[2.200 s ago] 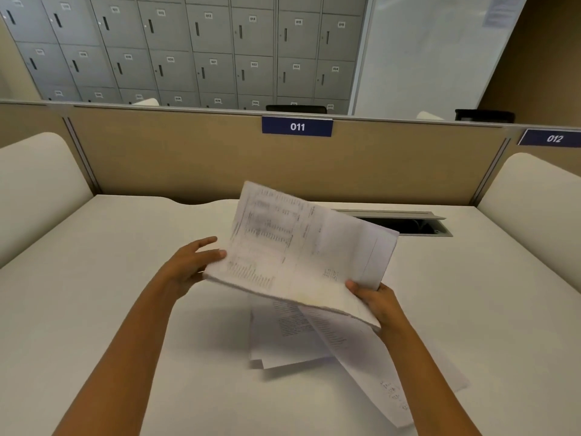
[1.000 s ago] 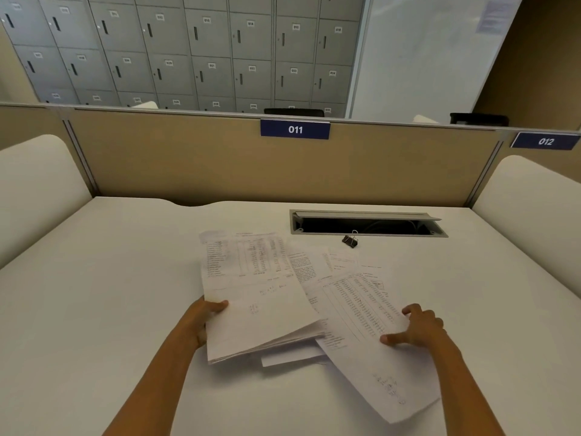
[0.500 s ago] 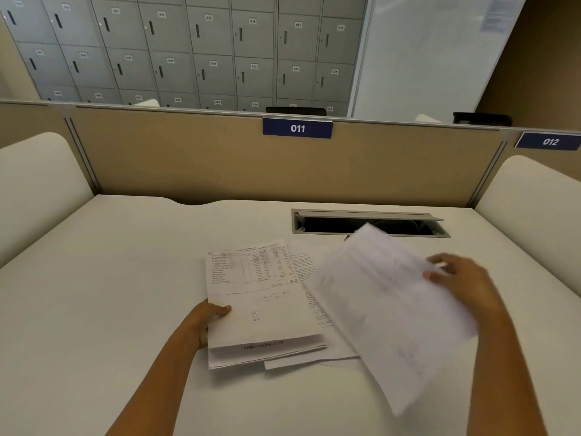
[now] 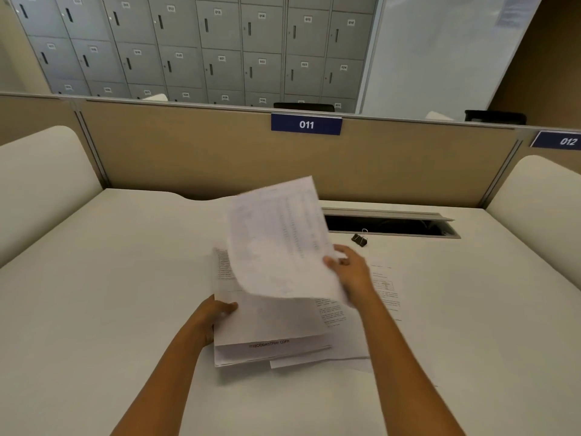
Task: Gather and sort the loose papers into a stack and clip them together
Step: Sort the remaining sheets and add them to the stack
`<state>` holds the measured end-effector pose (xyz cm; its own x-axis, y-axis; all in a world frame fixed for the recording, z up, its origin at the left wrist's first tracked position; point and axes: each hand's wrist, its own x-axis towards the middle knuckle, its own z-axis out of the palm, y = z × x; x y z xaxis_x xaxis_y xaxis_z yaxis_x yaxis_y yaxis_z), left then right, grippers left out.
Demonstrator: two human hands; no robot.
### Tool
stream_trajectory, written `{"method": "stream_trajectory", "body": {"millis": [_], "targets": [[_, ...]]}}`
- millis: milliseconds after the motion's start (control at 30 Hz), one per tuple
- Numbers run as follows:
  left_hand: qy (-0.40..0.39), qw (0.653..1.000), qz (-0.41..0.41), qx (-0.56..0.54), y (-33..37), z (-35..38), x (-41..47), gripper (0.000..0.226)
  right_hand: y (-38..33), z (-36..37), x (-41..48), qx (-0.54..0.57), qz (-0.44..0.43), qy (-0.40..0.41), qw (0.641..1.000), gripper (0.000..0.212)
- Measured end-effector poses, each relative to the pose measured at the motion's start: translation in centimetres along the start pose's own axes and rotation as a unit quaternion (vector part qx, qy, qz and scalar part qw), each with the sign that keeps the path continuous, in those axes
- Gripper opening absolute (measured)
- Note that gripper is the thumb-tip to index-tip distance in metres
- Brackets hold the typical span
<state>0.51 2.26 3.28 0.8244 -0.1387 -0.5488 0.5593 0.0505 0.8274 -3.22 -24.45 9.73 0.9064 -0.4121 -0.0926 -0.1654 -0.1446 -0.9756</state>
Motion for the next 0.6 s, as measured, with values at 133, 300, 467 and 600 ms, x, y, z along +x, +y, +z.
{"method": "stream_trajectory", "body": {"millis": [133, 300, 467, 600], "targets": [[-0.023, 0.999, 0.005, 0.026, 0.0, -0.2, 0.2, 0.039, 3.2, 3.1, -1.1, -0.065, -0.006, 0.002, 0.998, 0.037], [-0.039, 0.998, 0.032, 0.031, 0.0, 0.1, 0.0, 0.03, 5.9, 4.2, -1.8, -0.158, -0.018, 0.011, 0.987, 0.045], [-0.028, 0.998, 0.052, 0.018, -0.4, -0.2, 0.5, 0.039, 7.2, 5.1, -2.0, -0.244, -0.052, 0.038, 0.968, 0.044], [0.045, 0.998, 0.032, -0.024, -0.7, 0.3, 1.0, 0.066, 7.4, 6.2, -2.4, -0.289, -0.072, 0.079, 0.951, 0.041]]}}
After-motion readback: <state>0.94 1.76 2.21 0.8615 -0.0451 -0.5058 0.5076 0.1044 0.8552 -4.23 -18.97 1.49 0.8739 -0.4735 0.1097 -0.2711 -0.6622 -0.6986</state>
